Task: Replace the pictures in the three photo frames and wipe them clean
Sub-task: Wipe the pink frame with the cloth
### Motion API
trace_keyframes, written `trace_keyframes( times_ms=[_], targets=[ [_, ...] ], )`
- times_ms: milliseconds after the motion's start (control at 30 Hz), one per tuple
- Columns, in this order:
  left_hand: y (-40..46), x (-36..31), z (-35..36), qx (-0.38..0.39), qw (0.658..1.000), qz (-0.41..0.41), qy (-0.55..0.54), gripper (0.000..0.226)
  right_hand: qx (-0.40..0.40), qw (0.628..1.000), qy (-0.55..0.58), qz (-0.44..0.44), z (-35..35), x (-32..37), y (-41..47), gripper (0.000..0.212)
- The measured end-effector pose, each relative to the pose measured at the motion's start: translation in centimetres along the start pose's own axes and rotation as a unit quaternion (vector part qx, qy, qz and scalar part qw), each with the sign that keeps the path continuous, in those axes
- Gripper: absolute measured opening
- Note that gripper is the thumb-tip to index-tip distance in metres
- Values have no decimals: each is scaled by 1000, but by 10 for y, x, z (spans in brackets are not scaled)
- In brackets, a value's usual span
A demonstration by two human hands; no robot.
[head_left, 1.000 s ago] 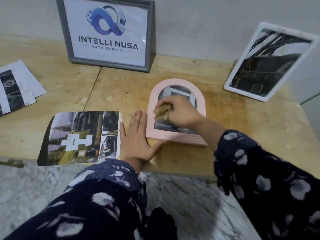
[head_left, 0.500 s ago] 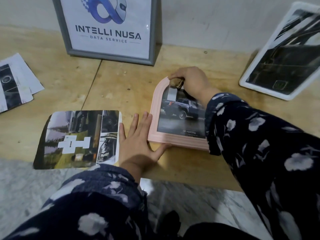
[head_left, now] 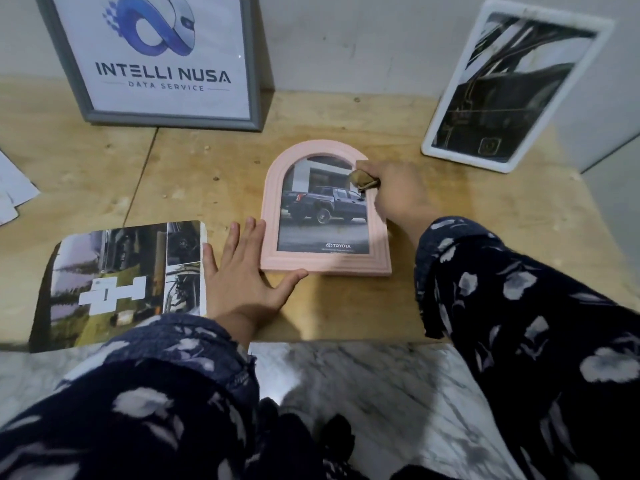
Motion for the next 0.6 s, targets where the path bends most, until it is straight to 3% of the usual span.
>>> trace_keyframes(
  times_ms=[167,433,600],
  targets=[
    [1,0,1,-1,1000,0,5,102,-9,999,-48,-6,9,-5,-28,72],
    [-1,0,2,-5,1000,0,5,102,-25,998,-54,-26,15,10,-80,66],
    [-7,-8,-2,-3,1000,3,15,103,-54,991,-114,-54,15,12,-111,63]
  ],
)
Point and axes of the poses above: each hand's wrist, its own y-axis towards the middle knuckle, its own z-axis out of the palm, x = y × z, the point moved 6 cm from there along y, towards the middle knuckle, and after that the axes turned 13 degrees about -z, right-handed, at the moved point
